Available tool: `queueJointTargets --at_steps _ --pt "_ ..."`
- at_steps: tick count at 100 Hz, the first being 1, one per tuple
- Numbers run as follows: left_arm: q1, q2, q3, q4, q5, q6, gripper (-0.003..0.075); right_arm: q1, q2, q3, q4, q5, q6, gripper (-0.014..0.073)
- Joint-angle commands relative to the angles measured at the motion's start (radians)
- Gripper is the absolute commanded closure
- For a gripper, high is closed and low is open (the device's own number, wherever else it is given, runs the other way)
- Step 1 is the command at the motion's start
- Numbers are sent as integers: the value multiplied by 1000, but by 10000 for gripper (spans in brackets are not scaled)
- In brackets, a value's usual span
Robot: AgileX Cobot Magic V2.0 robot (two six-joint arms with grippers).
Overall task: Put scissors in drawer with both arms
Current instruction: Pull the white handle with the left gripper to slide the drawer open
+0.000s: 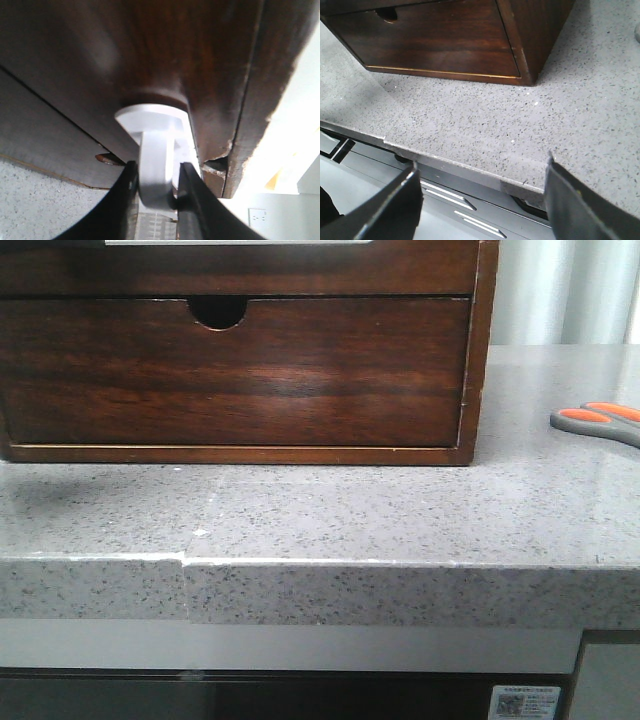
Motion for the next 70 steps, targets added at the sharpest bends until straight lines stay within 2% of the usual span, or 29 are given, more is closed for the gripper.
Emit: queueJointTargets --at_steps 1,23,52,70 --pt "1 -22 -37 -53 64 65 739 -8 10 -38 10 -46 -8 131" --pt "1 -86 38 -50 82 62 739 -8 10 -38 10 -48 -8 131" --pt "1 -305 177 -50 80 46 739 -8 10 -38 10 -46 -8 131" --pt "1 -409 209 -40 67 23 738 -8 10 -38 10 -55 -8 131"
